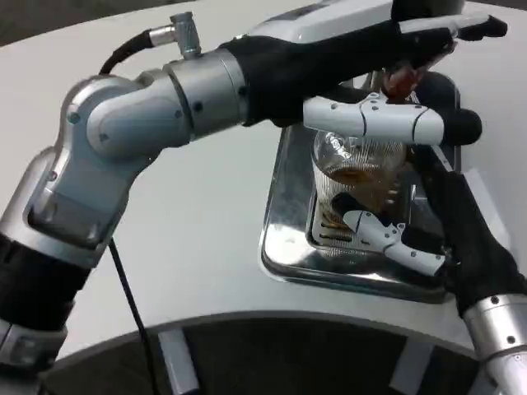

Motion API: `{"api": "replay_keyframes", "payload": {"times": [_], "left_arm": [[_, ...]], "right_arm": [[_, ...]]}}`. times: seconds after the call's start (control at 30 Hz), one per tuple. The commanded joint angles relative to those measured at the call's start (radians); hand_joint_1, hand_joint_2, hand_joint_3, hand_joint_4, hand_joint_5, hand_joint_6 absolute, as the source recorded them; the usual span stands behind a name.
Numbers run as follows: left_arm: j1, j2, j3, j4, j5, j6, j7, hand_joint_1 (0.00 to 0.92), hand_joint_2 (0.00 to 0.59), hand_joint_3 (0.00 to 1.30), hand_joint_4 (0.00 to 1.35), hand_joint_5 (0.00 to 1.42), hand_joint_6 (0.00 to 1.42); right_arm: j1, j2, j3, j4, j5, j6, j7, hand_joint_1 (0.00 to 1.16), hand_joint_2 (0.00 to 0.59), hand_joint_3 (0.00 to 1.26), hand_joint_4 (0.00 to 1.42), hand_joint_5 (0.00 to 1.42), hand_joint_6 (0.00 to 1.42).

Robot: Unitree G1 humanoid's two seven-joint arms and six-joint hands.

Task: Grasp the cup under the faucet to collect the drink, then remove the cup.

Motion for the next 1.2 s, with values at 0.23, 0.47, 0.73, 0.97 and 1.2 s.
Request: {"api": "replay_keyframes", "payload": {"times": [0.23,0.47,0.73,0.97,1.2], "left_arm": [[0.019,0.036,-0.023,-0.014,0.037,0.004,-0.044,0.000,0.142,0.07,0.00,0.09,0.20],[0.019,0.038,-0.024,-0.020,0.039,0.000,-0.048,0.000,0.142,0.07,0.00,0.09,0.20],[0.018,0.041,-0.027,-0.025,0.040,0.001,-0.049,0.000,0.142,0.07,0.00,0.09,0.20],[0.020,0.042,-0.029,-0.026,0.039,0.002,-0.051,0.000,0.142,0.07,0.00,0.10,0.20],[0.021,0.042,-0.030,-0.024,0.040,-0.001,-0.050,0.000,0.146,0.07,0.00,0.10,0.20]], "right_arm": [[-0.002,0.028,0.022,-0.014,-0.016,0.037,-0.015,0.71,0.231,0.06,0.06,0.11,0.14],[-0.006,0.037,0.034,-0.011,-0.021,0.050,-0.028,0.71,0.231,0.06,0.06,0.11,0.13],[-0.012,0.042,0.045,-0.009,-0.025,0.064,-0.038,0.71,0.231,0.06,0.06,0.11,0.13],[-0.017,0.052,0.052,-0.006,-0.039,0.080,-0.044,0.71,0.231,0.06,0.06,0.11,0.13],[-0.027,0.066,0.062,0.000,-0.056,0.102,-0.049,0.71,0.231,0.06,0.06,0.11,0.13]]}}
